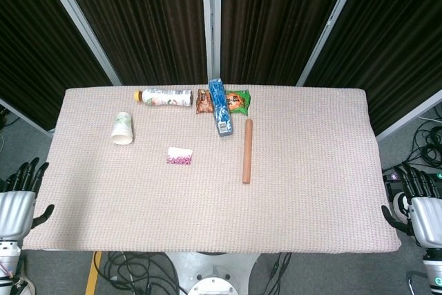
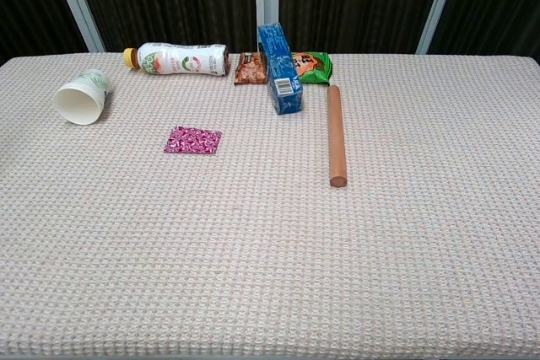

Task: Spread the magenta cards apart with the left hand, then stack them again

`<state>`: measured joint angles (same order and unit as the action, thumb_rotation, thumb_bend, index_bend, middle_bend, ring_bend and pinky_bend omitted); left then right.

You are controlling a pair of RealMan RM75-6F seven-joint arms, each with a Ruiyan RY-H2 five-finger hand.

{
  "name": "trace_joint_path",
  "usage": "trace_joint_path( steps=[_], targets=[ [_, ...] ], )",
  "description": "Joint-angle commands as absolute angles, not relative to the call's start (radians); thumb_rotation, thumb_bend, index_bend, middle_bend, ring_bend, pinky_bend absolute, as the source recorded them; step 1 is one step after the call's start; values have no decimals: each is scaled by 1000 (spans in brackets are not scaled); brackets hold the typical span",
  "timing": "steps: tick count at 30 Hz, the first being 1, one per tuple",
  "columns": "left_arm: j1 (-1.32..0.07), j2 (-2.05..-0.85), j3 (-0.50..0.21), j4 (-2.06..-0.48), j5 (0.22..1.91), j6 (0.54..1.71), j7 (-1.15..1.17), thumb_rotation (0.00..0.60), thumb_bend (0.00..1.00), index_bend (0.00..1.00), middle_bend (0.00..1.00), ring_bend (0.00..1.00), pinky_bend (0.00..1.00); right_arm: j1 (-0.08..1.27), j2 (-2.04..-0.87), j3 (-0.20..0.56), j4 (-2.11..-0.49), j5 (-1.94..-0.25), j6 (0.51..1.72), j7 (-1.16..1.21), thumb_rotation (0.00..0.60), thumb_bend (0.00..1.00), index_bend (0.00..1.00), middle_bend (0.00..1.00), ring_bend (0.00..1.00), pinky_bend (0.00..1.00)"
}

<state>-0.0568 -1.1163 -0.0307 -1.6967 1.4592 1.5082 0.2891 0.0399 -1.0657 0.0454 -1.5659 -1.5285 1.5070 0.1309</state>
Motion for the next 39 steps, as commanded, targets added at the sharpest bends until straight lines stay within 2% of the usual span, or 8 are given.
trace_joint_path(
  steps=[1, 8, 15, 20, 25, 29, 35, 39],
  targets=[
    [-56, -1115, -29, -1698, 1460, 1508, 287, 600, 286, 67, 48, 52, 196, 39, -1066, 45, -1564, -1530, 1508, 133, 542, 238, 30, 0, 0, 0],
    [-69, -1114, -29, -1689, 1464, 1485, 271, 600, 285, 67, 48, 52, 196, 36, -1064, 45, -1562, -1534, 1514, 136, 540, 238, 31, 0, 0, 0],
    [-154, -1101, -54, -1661, 1487, 1385, 229, 600, 285, 82, 67, 78, 221, 51, -1052, 54, -1571, -1539, 1506, 123, 542, 238, 31, 0, 0, 0],
    [-255, -1121, -90, -1608, 1519, 1293, 191, 600, 286, 126, 217, 184, 434, 63, -1047, 58, -1583, -1543, 1496, 110, 541, 238, 32, 0, 0, 0],
    [-368, -1167, -112, -1538, 1555, 1188, 148, 600, 302, 185, 416, 421, 702, 68, -1044, 59, -1591, -1539, 1488, 99, 543, 238, 33, 0, 0, 0],
    [-460, -1217, -117, -1474, 1585, 1098, 111, 600, 335, 213, 546, 574, 857, 70, -1041, 58, -1596, -1535, 1483, 91, 542, 237, 32, 0, 0, 0],
    [-586, -1302, -125, -1366, 1570, 947, 73, 600, 392, 219, 684, 697, 943, 69, -1037, 59, -1606, -1526, 1479, 78, 539, 239, 33, 0, 0, 0],
    [-655, -1358, -119, -1302, 1540, 840, 75, 600, 435, 219, 704, 736, 952, 70, -1035, 58, -1611, -1519, 1474, 70, 544, 237, 37, 1, 0, 0]
  ],
)
